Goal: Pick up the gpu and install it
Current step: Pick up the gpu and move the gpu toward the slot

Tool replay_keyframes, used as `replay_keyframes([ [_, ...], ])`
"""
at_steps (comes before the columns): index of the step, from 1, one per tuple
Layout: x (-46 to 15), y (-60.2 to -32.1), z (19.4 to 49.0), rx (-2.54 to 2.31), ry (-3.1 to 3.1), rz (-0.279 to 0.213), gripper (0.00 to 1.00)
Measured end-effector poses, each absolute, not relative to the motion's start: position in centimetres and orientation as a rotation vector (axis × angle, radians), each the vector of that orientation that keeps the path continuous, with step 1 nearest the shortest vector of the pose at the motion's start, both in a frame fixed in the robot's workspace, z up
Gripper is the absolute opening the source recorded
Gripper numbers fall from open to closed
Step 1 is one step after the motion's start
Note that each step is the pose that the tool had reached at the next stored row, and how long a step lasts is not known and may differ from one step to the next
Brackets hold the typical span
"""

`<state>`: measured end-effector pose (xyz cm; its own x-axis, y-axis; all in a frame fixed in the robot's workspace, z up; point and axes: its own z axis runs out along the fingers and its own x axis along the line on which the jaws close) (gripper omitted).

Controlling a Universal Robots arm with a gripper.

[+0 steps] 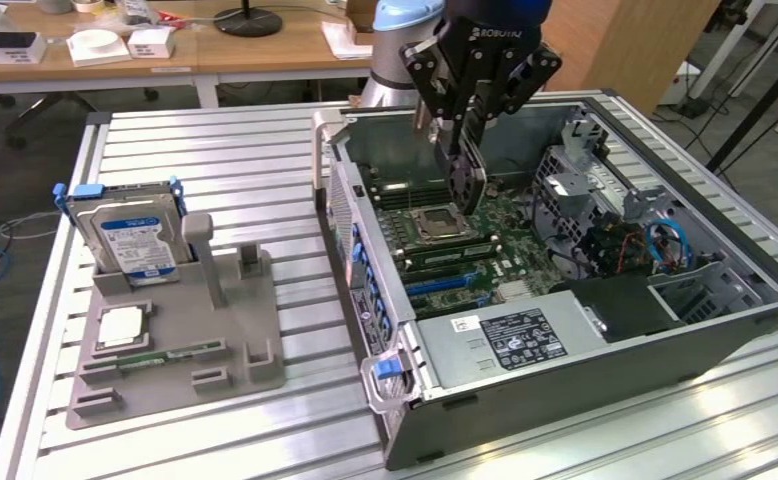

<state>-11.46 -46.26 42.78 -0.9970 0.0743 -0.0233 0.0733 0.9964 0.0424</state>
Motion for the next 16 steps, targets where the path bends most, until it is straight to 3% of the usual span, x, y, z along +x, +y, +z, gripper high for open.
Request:
replay_keyframes([
  [16, -11.0, -46.26, 42.78, 0.115, 3.114, 0.065, 0.26],
])
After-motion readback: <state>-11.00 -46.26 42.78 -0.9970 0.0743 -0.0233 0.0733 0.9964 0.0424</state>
